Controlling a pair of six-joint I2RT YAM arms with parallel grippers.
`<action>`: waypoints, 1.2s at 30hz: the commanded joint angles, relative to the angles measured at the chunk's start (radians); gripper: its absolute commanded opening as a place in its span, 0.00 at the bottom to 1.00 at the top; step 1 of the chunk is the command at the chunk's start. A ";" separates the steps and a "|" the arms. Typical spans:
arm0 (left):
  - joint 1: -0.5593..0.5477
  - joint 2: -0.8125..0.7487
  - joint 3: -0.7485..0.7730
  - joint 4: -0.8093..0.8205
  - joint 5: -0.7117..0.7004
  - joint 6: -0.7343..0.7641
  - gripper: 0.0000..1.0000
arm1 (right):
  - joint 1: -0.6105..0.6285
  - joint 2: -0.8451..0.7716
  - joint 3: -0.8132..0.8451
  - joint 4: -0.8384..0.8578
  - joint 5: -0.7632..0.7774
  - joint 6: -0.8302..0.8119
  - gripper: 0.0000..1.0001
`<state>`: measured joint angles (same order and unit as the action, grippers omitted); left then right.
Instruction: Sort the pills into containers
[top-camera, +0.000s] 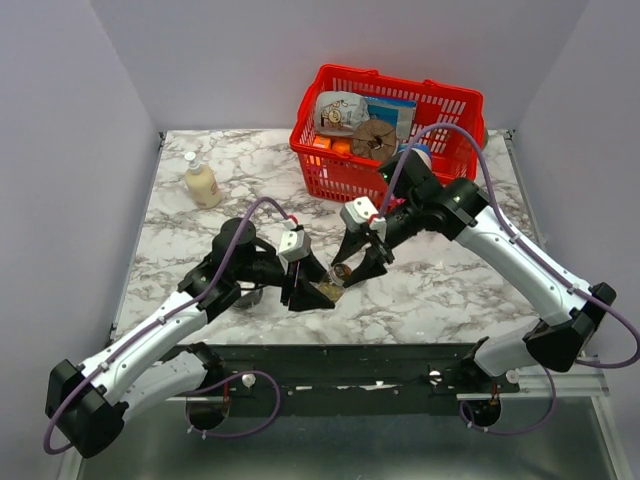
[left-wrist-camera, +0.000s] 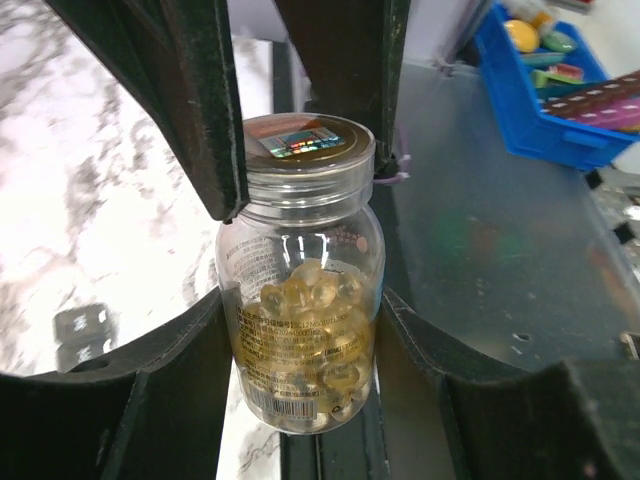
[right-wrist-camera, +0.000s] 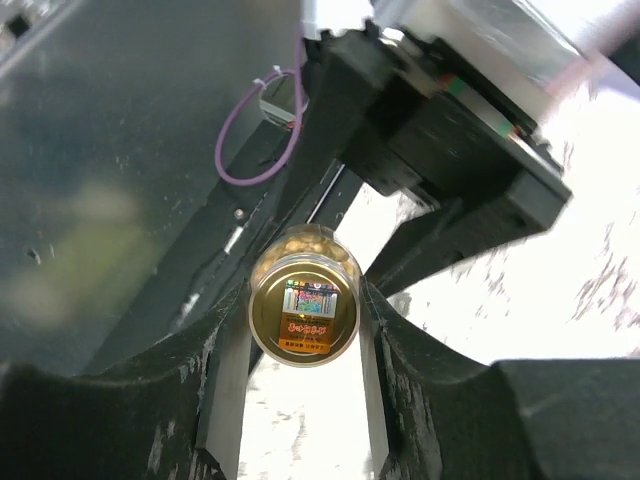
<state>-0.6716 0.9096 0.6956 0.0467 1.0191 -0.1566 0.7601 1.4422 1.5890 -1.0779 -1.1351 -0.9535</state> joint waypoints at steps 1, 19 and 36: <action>0.004 -0.070 0.033 0.022 -0.357 0.061 0.00 | 0.022 0.000 -0.081 0.233 0.081 0.368 0.24; -0.013 -0.184 -0.168 0.266 -0.743 0.078 0.00 | -0.001 0.037 -0.201 0.509 0.256 0.810 0.84; -0.011 -0.150 -0.140 0.186 -0.462 0.065 0.00 | -0.015 0.038 -0.092 0.424 0.144 0.688 0.90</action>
<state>-0.6827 0.7387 0.5159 0.1997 0.4774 -0.0795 0.7460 1.4590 1.4559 -0.6395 -0.9146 -0.3088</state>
